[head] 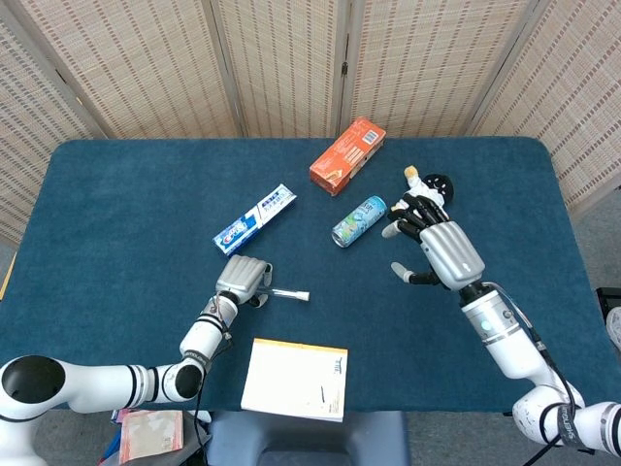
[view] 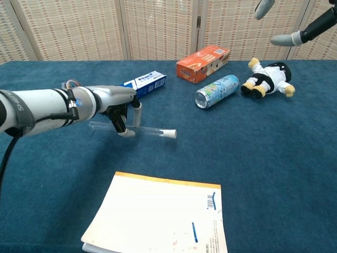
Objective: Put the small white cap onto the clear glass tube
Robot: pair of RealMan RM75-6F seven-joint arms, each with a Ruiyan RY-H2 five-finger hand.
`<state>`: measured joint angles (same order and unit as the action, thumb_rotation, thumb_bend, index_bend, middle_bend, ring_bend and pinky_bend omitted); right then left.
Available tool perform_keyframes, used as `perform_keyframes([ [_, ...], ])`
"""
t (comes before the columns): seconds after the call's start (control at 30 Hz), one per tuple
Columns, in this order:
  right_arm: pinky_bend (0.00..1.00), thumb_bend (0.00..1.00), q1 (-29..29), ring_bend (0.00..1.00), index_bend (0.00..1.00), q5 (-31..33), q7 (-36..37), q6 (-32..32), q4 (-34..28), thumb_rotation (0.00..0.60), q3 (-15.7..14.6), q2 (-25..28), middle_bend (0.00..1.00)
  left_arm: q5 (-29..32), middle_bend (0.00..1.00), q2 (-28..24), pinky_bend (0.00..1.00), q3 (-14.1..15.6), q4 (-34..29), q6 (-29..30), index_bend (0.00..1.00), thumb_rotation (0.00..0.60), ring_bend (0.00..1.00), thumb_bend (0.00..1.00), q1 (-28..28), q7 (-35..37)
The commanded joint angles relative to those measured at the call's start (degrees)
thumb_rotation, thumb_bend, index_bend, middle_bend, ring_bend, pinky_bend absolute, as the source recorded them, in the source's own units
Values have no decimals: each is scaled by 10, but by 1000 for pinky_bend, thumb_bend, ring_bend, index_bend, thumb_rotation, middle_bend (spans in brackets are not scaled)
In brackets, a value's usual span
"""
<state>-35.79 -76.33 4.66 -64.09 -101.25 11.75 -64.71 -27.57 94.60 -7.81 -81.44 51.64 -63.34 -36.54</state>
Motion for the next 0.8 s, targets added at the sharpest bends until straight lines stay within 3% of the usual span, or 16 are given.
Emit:
perform_keyframes([
  [0.03,0,262,1,31,341,1,2,1,3,600,1,0,216,7,1000,6,962,0,5,-2,491,600,967,382,-3,-6],
  [0.4,0,262,5,31,341,6,0,5,2,600,7,3,216,12,1000,-4,962,1,-17,4,387,600,966,382,4,-12],
  [0.7,6,298,32,31,341,18,-25,4,-7,600,-8,47,216,-113,981,-123,962,7,-178,107,354,600,946,381,98,79],
  [0.8,108,404,52,59,341,30,-29,2,-11,600,-20,69,246,-171,932,-162,961,22,-207,162,372,600,903,382,147,116],
])
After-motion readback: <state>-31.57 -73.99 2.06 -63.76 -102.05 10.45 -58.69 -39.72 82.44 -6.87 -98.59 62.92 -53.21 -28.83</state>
